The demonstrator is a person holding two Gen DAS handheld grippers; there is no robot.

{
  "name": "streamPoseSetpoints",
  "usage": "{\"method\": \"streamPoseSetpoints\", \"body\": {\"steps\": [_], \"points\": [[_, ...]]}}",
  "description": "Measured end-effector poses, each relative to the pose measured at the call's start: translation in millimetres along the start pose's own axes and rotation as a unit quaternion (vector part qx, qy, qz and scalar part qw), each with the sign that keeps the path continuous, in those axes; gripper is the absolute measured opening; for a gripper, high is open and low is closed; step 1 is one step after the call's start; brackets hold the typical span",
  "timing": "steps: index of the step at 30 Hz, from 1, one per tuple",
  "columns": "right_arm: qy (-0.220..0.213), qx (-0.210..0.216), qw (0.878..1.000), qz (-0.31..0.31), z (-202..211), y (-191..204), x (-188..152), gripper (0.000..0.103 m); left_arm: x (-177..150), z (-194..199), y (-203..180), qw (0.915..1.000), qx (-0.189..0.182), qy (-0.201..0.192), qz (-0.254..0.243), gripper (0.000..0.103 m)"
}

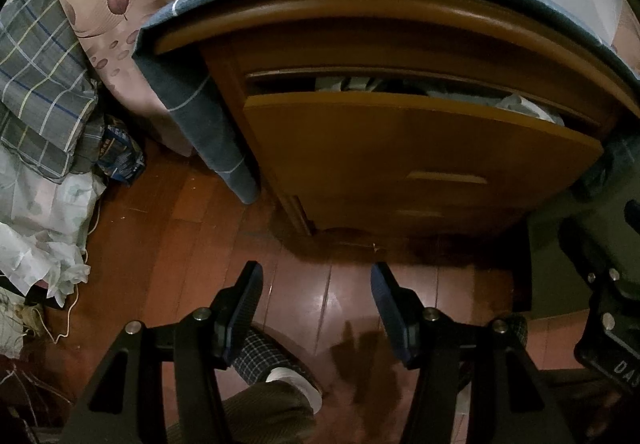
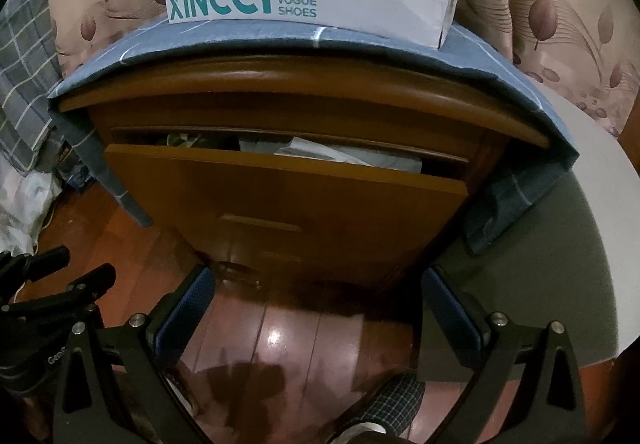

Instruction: Take underwear out of drawer

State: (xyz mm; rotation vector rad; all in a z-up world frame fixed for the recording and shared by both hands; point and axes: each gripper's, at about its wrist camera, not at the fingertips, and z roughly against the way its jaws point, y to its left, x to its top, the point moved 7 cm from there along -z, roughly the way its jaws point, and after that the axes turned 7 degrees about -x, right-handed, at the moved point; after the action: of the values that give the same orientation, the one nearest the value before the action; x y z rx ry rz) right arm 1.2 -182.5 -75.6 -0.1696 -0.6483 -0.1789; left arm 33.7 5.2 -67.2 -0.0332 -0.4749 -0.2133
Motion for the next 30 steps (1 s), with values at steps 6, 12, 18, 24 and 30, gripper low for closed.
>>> {"method": "streamPoseSetpoints", "body": {"steps": [6, 12, 18, 24, 30], "points": [[0.001, 0.001, 1.0, 0.003, -0.6, 1.7, -0.4, 0.102, 0.4, -1.5, 0.6, 1.0, 0.001, 0.002, 0.0, 0.058], [0.002, 0.001, 1.0, 0.003, -1.0, 2.1, 0.4, 0.102, -0.6, -1.0, 2.4, 1.0, 0.0, 0.004, 0.001, 0.057], [0.002, 0.002, 1.0, 0.001, -0.5, 2.5, -0.4, 0.102, -0.4, -2.4, 5.3, 1.0, 0.0, 0.008, 0.004, 0.057], [0.005, 0.007, 1.0, -0.007, -1.8, 0.5, -0.1, 0.102, -0.2, -3.8, 5.1, 0.9999, 0.0, 0.011, 0.005, 0.058], [0.009, 0.011, 1.0, -0.011, -3.5, -0.6, -0.7, 0.102, 0.0, -7.2, 4.7, 0.9999, 0.003, 0.015, 0.007, 0.058]]}}
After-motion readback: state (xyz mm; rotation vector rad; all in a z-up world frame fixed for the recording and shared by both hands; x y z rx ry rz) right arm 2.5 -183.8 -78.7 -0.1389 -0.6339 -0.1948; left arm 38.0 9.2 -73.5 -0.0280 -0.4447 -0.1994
